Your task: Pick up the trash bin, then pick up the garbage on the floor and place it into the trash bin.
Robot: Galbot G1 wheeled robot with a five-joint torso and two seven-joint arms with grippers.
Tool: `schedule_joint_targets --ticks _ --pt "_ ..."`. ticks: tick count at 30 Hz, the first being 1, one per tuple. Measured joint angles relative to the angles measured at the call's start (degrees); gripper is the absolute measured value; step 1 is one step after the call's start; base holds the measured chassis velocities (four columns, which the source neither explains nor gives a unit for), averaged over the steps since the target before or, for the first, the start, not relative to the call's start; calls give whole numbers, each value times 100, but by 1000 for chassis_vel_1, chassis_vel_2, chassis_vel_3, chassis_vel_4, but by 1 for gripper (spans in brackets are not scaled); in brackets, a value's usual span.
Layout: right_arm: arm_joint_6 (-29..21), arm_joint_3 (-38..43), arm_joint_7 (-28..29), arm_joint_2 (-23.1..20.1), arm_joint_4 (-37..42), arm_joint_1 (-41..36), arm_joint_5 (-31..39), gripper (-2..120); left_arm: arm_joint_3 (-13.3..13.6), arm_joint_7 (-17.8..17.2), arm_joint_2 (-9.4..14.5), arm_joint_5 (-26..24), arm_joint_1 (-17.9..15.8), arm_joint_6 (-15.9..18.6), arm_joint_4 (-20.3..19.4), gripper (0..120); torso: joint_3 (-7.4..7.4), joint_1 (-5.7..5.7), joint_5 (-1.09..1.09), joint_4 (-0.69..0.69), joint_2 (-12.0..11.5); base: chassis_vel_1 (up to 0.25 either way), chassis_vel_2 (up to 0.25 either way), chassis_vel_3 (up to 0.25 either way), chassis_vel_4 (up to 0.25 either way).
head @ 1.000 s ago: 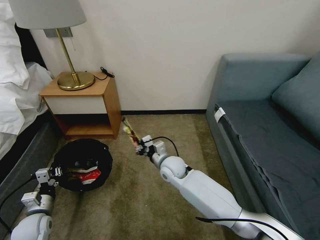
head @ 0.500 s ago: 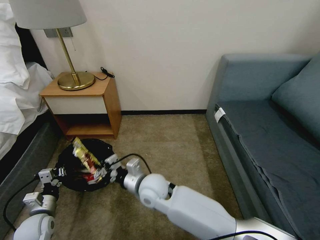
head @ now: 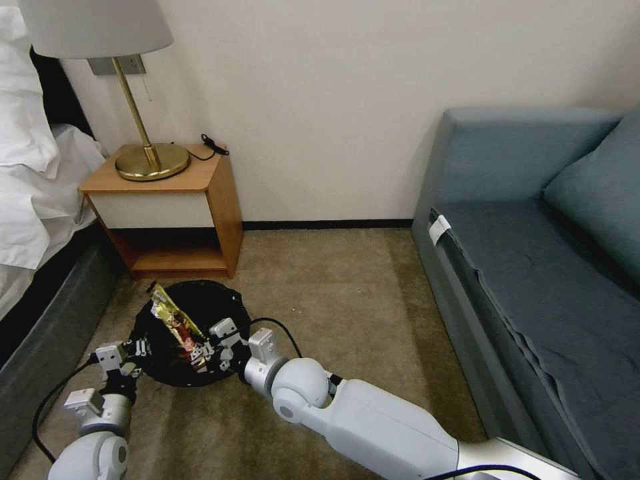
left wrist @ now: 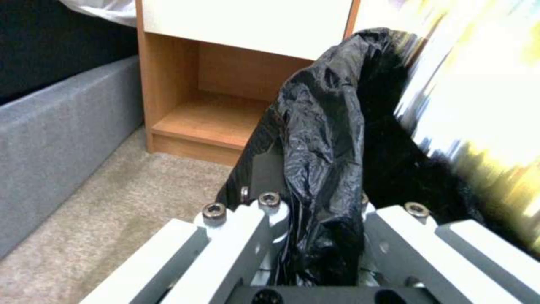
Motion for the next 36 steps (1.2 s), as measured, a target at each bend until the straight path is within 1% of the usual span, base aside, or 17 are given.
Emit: schedule_joint_targets --ticks 1,2,5,6,10,11,12,14,16,17,18,22,30,32,33,35,36 --pt "15 17 10 -8 -24 -23 -66 22 11 -4 -5 -52 5 13 -11 4 0 0 0 0 0 0 0 0 0" --pt "15 17 10 -8 -24 -23 -66 22 11 -4 -5 -52 5 13 -11 4 0 0 0 0 0 0 0 0 0" --pt "40 84 16 -55 -37 -107 -169 38 19 -27 3 -137 6 39 -13 4 0 0 0 0 0 0 0 0 0" --pt "40 84 16 -55 -37 -107 -169 38 19 -27 3 -137 6 39 -13 4 0 0 0 0 0 0 0 0 0" --pt "61 258 13 -65 -22 -211 -308 57 26 -40 16 -249 5 90 -21 4 0 0 0 0 0 0 0 0 0" --pt "61 258 13 -65 -22 -211 -308 57 26 -40 16 -249 5 90 -21 4 0 0 0 0 0 0 0 0 0" --pt "71 359 8 -39 -18 -220 -396 64 27 -77 24 -366 3 139 -21 4 0 0 0 0 0 0 0 0 0" --pt "88 492 -1 3 -21 -220 -484 69 28 -121 28 -490 -1 198 -25 4 0 0 0 0 0 0 0 0 0" --pt "96 751 -16 67 -29 -219 -550 81 28 -284 27 -789 -14 352 -51 4 0 0 0 0 0 0 0 0 0" --pt "96 751 -16 67 -29 -219 -550 81 28 -284 27 -789 -14 352 -51 4 0 0 0 0 0 0 0 0 0" --pt "88 928 -37 91 -28 -218 -569 86 28 -502 18 -1009 -34 463 -60 4 0 0 0 0 0 0 0 0 0" --pt "45 1297 -150 76 -20 -274 -746 98 21 -975 7 -1498 -101 675 -40 4 0 0 0 0 0 0 0 0 0" --pt "39 1714 -342 -30 99 -678 -1038 100 -5 -1466 10 -2164 -172 929 -27 4 0 0 0 0 0 0 0 0 0" --pt "38 1820 -417 -66 186 -968 -1163 100 -9 -1784 4 -2350 -184 1084 -23 4 0 0 0 -1 0 0 0 0 0" --pt "38 1820 -417 -66 186 -968 -1163 100 -9 -1784 4 -2350 -184 1084 -23 4 0 0 0 -1 0 0 0 0 0" --pt "34 1897 -513 -89 256 -1164 -1217 100 -10 -2268 -3 -2456 -189 1286 -76 4 0 0 1 0 0 0 0 0 0" --pt "34 1897 -513 -89 256 -1164 -1217 100 -10 -2268 -3 -2456 -189 1286 -76 4 0 0 1 0 0 0 0 0 0"
